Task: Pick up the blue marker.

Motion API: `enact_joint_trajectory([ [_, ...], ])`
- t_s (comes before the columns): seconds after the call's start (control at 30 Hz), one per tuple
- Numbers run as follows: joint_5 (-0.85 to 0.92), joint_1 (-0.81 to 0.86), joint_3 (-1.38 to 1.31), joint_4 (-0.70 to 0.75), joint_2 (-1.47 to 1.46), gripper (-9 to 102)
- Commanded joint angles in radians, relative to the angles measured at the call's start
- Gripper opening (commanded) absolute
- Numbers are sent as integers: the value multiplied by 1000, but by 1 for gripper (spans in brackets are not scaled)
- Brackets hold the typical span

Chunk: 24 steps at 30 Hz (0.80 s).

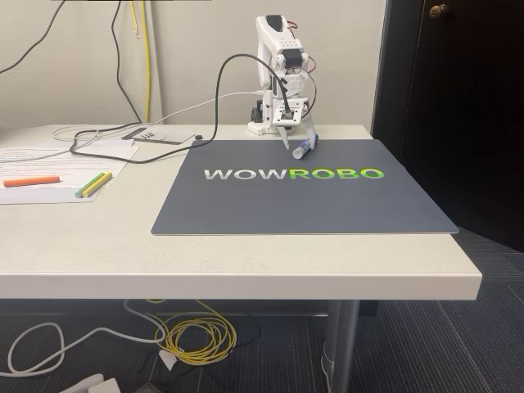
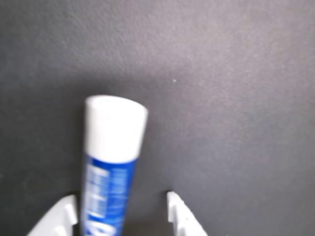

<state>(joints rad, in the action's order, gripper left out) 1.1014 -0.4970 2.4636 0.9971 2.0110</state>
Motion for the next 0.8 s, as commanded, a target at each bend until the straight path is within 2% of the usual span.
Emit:
enact_joint_trajectory([
  [0.0,-8,-2,-17,-6,-5,21],
  [0.27,-11,0,-21,-9,-8,13],
  [0.77,-11,0,-28,-12,-17,5],
])
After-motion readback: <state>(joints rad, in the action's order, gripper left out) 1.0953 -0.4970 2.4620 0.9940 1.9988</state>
